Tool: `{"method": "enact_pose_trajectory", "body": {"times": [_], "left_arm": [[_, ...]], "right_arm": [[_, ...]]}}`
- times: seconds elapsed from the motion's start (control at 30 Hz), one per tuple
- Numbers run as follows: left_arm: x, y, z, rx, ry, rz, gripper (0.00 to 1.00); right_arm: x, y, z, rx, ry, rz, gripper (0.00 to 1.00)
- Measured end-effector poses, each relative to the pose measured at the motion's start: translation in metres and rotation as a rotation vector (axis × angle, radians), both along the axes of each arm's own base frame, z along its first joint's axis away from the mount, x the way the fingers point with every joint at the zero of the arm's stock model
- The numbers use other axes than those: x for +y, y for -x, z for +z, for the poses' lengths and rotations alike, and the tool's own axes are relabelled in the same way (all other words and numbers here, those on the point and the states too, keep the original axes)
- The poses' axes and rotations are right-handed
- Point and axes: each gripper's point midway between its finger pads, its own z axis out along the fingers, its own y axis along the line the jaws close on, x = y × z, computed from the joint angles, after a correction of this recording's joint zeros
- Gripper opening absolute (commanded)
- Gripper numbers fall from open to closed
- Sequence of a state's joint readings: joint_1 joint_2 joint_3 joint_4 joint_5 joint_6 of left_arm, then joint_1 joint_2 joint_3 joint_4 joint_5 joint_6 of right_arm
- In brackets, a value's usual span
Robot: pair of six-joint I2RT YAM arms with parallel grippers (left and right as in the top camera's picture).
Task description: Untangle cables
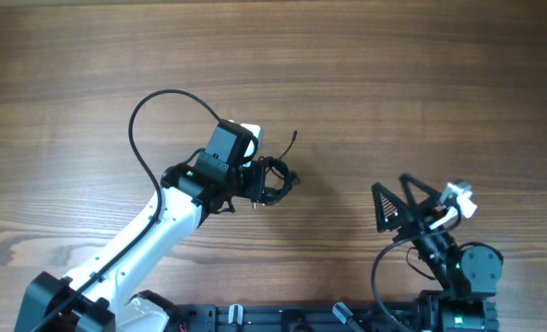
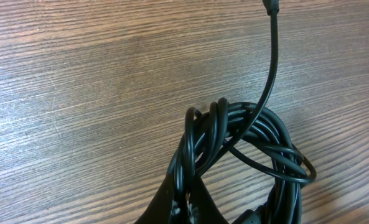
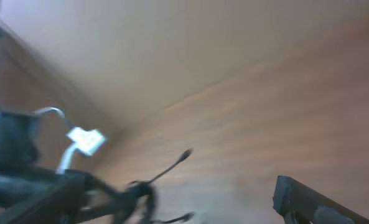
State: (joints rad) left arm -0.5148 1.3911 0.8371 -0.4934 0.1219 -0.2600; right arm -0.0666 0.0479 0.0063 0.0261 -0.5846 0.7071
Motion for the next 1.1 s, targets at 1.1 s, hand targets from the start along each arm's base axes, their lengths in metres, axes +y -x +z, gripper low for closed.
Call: {"method": "enact_pose_trajectory", "body": {"times": [1.1], "left_arm": [[-0.025, 0.011, 0.008, -0.135, -0.012, -0.435, 0.04]], "right_arm": [[0.052, -0.031, -0.044, 0.58, -0.139, 0.431, 0.77]]}}
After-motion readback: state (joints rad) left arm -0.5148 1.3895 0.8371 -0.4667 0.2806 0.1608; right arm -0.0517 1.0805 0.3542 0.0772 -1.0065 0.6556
